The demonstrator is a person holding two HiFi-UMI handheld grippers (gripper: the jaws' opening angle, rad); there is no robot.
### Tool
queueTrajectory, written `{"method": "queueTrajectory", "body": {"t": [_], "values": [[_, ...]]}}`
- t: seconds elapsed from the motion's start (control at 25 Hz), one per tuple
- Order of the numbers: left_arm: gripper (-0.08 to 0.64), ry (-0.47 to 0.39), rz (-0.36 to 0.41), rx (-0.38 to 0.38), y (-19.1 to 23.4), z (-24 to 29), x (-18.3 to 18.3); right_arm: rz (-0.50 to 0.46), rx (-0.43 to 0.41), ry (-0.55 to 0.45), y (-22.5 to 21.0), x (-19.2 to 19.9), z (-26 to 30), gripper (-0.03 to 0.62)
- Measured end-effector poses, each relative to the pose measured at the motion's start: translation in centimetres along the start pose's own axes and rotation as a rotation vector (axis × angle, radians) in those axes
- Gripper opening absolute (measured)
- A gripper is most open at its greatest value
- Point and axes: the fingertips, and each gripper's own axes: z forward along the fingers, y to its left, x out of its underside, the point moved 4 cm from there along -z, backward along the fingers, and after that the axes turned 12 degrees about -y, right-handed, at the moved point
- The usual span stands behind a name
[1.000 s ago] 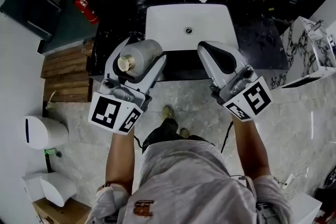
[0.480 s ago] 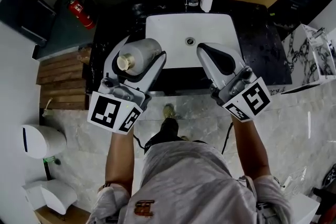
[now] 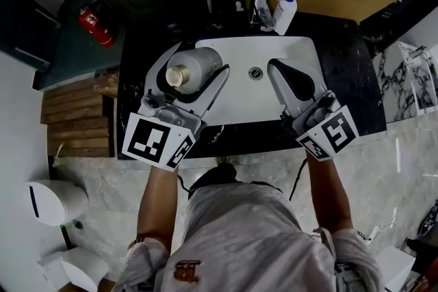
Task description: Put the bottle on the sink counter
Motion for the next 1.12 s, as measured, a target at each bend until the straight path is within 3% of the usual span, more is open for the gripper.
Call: {"method": "queueTrajectory", "body": {"t": [0.48, 0.8, 1.12], "values": [[0.33, 0.059, -0.035, -0.005, 6.4, 4.8, 4.9, -0.046, 0.044, 0.086, -3.8, 3.3, 3.6, 0.0], [0.33, 0.157, -0.009, -0.037, 8.6, 8.0, 8.8, -0.028, 0.008, 0.146, -6.0, 5.5, 3.7, 0.0], [0.33, 0.283, 0.01, -0.008, 9.9, 12.1, 13.6, 0.013, -0.023, 0.163, -7.7, 7.3, 3.6, 0.0]]}}
